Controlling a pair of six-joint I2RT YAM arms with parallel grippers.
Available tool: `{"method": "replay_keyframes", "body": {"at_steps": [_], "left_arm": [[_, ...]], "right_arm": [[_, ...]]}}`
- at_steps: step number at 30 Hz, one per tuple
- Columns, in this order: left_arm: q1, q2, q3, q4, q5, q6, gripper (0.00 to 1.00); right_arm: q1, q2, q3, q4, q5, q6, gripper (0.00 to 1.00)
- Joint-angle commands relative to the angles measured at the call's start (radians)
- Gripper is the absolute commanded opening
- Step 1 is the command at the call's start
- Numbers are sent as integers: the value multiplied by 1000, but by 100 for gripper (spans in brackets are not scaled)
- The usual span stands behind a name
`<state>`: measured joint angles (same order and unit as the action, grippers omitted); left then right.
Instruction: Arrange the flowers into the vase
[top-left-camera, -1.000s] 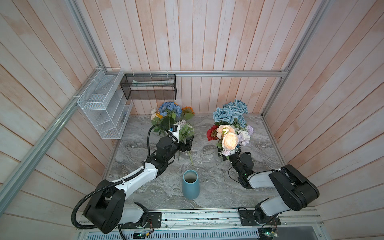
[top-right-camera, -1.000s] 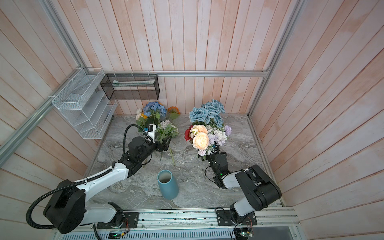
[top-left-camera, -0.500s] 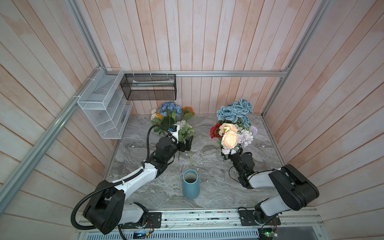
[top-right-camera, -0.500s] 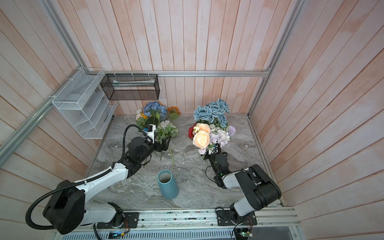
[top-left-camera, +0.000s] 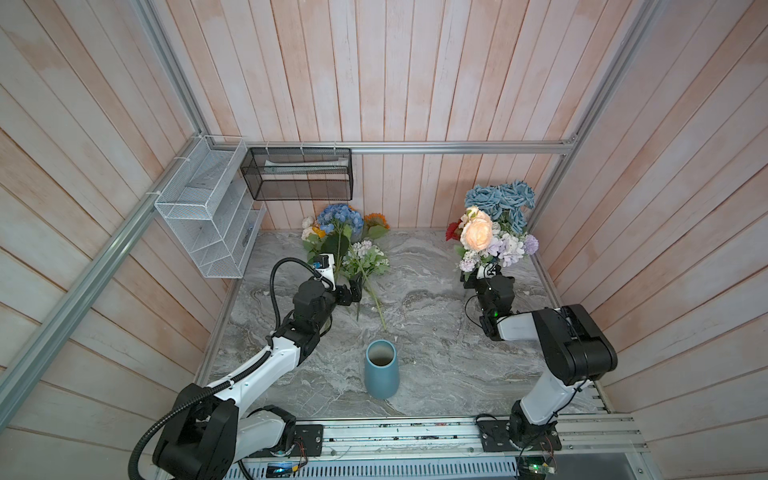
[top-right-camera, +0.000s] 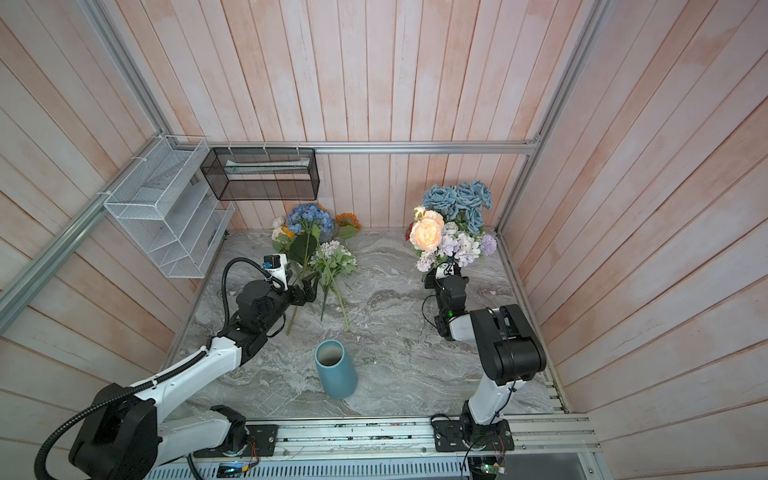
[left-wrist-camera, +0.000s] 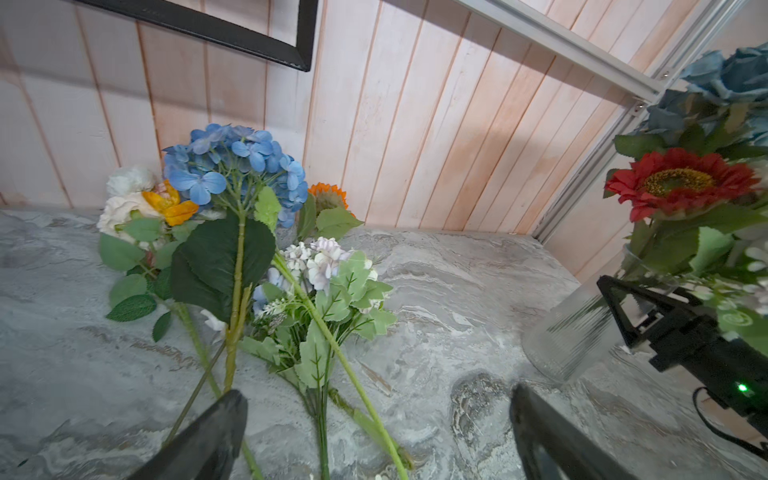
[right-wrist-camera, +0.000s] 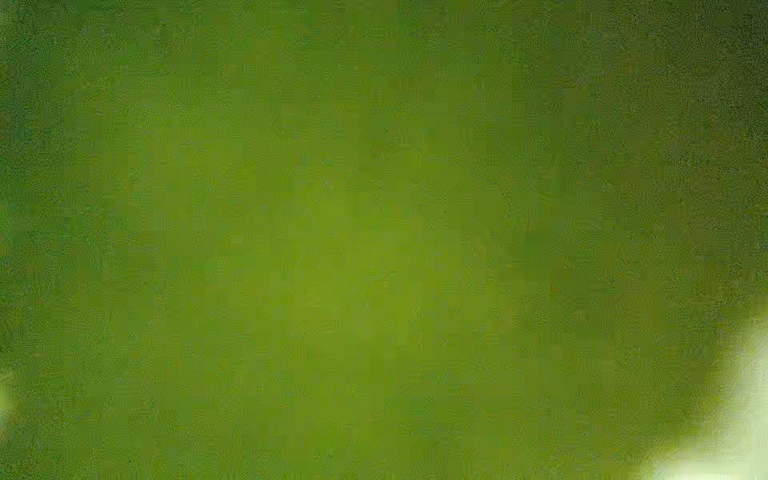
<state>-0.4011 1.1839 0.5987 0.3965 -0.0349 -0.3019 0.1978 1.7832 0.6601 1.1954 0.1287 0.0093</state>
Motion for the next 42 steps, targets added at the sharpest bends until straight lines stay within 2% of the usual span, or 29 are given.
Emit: {"method": "replay_keyframes", "body": {"at_steps": [1,8,17,23,30,34,37,42], "left_arm": [[13,-41,-41,-19,-46,-35,100],[22,-97,-93,-48,-88,-49,100],[27,-93,-89,-38,-71,-52,100],[28,-83,-80,-29,-55,-59,100],[28,-81,-67,-28,-48,-52,100],[27,-75,-51,-38,-17,-62,100],[28,-78,-35,-70,20,-86,100],[28,-92,-16,-141,102,-124,100]], "right_arm": [[-23,70,97,123,-6,-29,53],[-41,198,191,184,-46,1,59],[-40,116,145,119,-54,11,98],[-40,21,98,0,-57,21,98],[-29,-149,37,-333,-89,63,98],[-26,-302,-61,-445,-120,106,98],[-6,-443,-99,-604,-186,111,98],[114,-697,-178,-768,-301,90,98]]}}
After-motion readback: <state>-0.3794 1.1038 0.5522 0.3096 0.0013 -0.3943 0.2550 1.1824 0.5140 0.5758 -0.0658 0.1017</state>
